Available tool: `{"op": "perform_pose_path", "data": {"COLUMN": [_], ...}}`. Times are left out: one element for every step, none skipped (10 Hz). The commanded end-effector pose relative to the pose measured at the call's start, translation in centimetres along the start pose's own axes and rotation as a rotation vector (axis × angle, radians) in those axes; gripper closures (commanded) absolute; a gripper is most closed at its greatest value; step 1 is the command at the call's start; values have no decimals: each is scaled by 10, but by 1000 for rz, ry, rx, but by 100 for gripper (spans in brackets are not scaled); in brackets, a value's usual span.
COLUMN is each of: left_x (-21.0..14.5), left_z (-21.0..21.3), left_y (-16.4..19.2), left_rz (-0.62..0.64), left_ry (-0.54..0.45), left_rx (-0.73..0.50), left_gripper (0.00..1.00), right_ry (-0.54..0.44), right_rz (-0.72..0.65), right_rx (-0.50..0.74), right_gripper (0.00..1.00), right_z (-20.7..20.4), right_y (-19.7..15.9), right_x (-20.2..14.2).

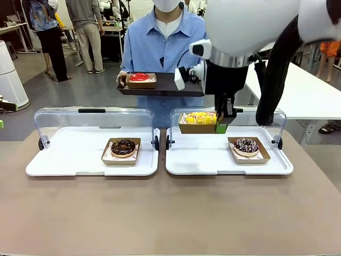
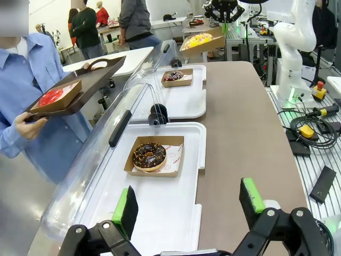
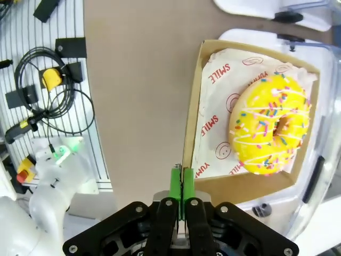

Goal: Provide the desired donut to the person.
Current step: Pick up and lift the Paper togo box containing the Donut pointed at by the person.

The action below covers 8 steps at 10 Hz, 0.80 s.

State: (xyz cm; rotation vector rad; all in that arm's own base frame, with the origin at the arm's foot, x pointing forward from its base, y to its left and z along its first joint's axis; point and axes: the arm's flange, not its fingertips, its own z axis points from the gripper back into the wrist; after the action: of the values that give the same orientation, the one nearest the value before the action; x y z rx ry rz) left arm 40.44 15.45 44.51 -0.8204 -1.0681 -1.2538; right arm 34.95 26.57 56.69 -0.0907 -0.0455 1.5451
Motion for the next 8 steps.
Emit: {"op": "perform_pose_path", "data": {"left_x": [0, 0, 0, 0, 0, 0, 0, 0], "left_z": [1, 1, 1, 1, 1, 1, 1, 1], "left_y": [0, 0, 0, 0, 0, 0, 0, 0], "left_rz": [-4, -4, -4, -4, -4, -4, -4, -4], "left_ry": [-6, -6, -6, -6, -6, -6, -6, -6], "left_rx": [6, 6, 6, 6, 6, 6, 6, 6], "left_gripper": [0, 0, 0, 0, 0, 0, 0, 0], "right_ry": [-16, -43, -8, -8, -8, -8, -8, -8], "right_rz": [-13, 24, -8, -8, -8, -8, -8, -8], "right_rx": [17, 29, -5, -5, -5, -5, -5, -5], "right_gripper": [100, 100, 100, 100, 100, 100, 100, 100], "right_z": [4, 2, 6, 6, 6, 6, 6, 6], "right_y": [-7, -9, -4, -4, -4, -4, -4, -4], "right_x": [0, -3, -2, -2, -2, -2, -2, -2]}}
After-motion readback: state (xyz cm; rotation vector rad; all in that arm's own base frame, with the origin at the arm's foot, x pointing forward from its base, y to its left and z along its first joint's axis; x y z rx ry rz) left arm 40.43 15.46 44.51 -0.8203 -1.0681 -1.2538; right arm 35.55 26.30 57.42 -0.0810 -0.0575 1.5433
